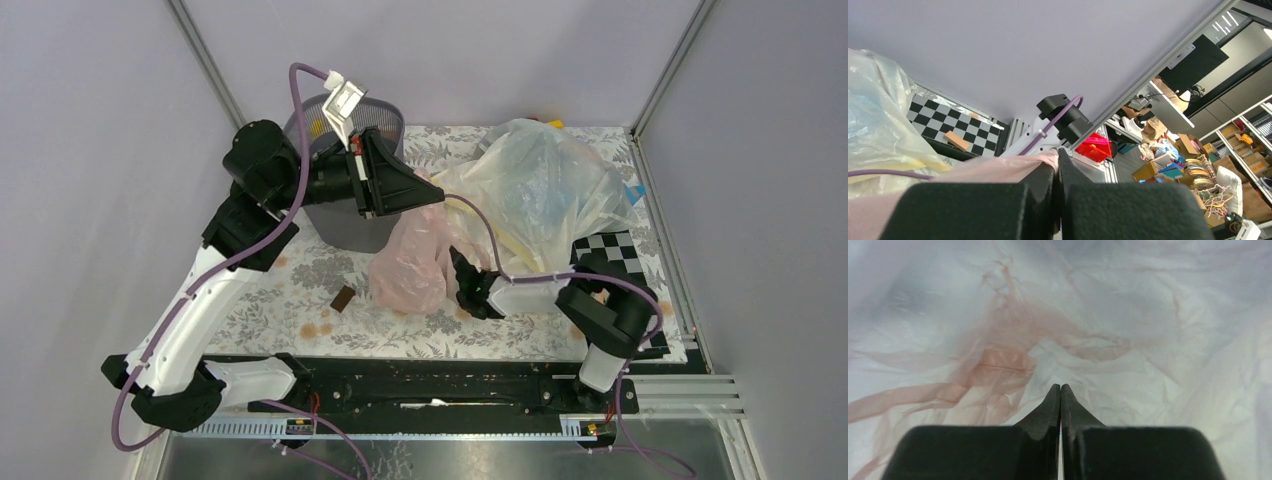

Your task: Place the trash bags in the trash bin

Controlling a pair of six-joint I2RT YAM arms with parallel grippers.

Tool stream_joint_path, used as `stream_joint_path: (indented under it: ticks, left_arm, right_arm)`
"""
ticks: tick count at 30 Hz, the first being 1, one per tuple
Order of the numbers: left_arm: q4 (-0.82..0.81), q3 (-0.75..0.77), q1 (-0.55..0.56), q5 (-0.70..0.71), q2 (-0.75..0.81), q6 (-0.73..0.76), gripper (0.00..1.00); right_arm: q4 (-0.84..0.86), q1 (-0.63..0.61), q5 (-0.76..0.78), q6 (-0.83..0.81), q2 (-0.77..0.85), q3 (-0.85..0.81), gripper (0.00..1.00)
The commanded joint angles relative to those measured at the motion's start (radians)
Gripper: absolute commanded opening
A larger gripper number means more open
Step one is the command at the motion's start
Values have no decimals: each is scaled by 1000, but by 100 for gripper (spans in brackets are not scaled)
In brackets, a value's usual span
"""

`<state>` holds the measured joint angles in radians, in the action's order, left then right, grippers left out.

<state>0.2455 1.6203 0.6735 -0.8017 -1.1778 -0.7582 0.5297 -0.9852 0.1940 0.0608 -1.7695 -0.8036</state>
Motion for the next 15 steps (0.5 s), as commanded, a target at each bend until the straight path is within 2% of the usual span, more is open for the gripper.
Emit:
stream_joint_path:
  ticks: [1,5,9,11,15]
  left_arm:
    - [-5,86,-20,-29,18,39,0]
    - [217,169,-25,59,20,182,0]
    - [392,313,-25,172,8,311,0]
    - [436,379,-25,241,11,361,0]
    - [405,381,-25,320,48,462,0]
  right_arm:
    - [-137,19,90,26,163,-16,0]
    - [-269,43,167,34,325,-51,0]
    - [-399,56,208,37,445,-141,0]
    - [-465,57,201,35,478,-211,0]
    - [-570,57,119,37,513,-347,0]
